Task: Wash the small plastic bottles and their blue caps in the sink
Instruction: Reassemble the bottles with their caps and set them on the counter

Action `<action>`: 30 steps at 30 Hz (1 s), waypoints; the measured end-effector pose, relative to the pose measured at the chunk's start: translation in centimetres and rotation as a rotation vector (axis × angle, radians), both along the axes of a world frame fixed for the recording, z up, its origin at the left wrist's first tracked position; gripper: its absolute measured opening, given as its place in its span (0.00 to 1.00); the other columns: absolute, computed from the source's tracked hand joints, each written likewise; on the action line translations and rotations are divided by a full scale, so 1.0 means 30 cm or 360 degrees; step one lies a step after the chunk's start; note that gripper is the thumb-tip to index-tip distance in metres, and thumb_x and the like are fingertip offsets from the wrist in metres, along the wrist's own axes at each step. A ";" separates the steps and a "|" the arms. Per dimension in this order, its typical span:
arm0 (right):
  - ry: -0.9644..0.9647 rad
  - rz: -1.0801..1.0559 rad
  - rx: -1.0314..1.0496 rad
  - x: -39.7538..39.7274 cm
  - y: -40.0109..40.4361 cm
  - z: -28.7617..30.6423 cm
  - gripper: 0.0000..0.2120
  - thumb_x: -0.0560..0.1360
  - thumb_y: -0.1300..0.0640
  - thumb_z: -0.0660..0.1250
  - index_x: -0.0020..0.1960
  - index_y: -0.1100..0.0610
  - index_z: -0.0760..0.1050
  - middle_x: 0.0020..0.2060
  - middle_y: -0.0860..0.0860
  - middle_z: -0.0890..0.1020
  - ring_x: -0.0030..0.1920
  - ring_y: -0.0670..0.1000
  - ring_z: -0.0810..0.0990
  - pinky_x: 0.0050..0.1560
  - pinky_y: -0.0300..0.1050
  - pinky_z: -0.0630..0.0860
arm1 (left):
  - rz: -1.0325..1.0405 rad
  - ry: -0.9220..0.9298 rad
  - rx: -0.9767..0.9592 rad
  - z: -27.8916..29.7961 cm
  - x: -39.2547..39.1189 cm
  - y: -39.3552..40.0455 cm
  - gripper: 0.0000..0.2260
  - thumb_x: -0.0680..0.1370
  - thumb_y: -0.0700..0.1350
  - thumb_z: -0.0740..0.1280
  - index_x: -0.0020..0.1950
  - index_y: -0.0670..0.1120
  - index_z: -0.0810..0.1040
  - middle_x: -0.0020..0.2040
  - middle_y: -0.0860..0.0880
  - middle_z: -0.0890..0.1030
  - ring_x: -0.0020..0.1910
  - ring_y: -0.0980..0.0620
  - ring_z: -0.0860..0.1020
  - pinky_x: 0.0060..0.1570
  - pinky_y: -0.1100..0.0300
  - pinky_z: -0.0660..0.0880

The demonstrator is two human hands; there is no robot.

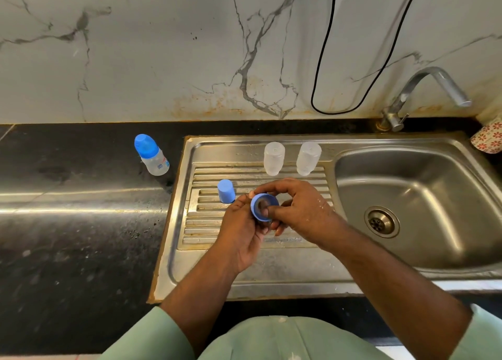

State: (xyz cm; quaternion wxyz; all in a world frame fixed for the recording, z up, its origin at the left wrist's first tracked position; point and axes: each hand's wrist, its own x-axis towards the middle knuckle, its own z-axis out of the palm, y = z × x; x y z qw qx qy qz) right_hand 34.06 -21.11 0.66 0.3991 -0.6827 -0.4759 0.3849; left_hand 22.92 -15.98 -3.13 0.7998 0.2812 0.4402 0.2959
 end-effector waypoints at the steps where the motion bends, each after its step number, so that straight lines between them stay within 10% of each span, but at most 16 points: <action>1: -0.0038 0.0033 -0.0017 0.006 0.004 0.005 0.12 0.71 0.62 0.75 0.52 0.51 0.81 0.47 0.47 0.82 0.35 0.44 0.82 0.33 0.37 0.79 | -0.0031 0.0011 -0.0004 0.002 -0.001 0.002 0.10 0.83 0.40 0.59 0.48 0.41 0.79 0.38 0.41 0.80 0.34 0.47 0.76 0.37 0.54 0.71; 7: -0.0464 0.0179 0.0010 0.009 0.021 0.015 0.08 0.65 0.60 0.77 0.39 0.52 0.79 0.36 0.46 0.80 0.37 0.46 0.79 0.41 0.48 0.80 | -0.0053 0.0157 -0.0061 0.010 0.002 -0.016 0.11 0.83 0.43 0.61 0.41 0.45 0.75 0.30 0.47 0.75 0.27 0.53 0.70 0.27 0.62 0.63; 15: 0.0239 0.0156 -0.0255 0.016 0.013 0.047 0.08 0.66 0.69 0.75 0.38 0.59 0.79 0.33 0.55 0.80 0.32 0.50 0.75 0.29 0.40 0.70 | -0.0450 -0.0048 -0.0481 0.021 -0.034 -0.004 0.14 0.82 0.37 0.57 0.37 0.45 0.71 0.25 0.50 0.65 0.19 0.59 0.61 0.21 0.67 0.55; 22: 0.0464 -0.0299 -0.0089 0.023 0.007 0.040 0.07 0.71 0.62 0.75 0.48 0.57 0.82 0.39 0.53 0.84 0.33 0.48 0.80 0.33 0.40 0.75 | -0.0346 -0.0263 -0.0386 0.019 -0.055 0.001 0.19 0.80 0.55 0.64 0.60 0.41 0.81 0.38 0.46 0.76 0.33 0.55 0.71 0.34 0.63 0.71; 30: 0.0334 -0.0318 0.0068 -0.038 0.029 0.038 0.04 0.72 0.61 0.74 0.46 0.56 0.82 0.41 0.52 0.82 0.36 0.48 0.80 0.31 0.35 0.73 | -0.0203 -0.0294 -0.0361 0.071 -0.060 0.026 0.08 0.77 0.39 0.66 0.49 0.39 0.84 0.42 0.40 0.80 0.36 0.49 0.79 0.43 0.59 0.71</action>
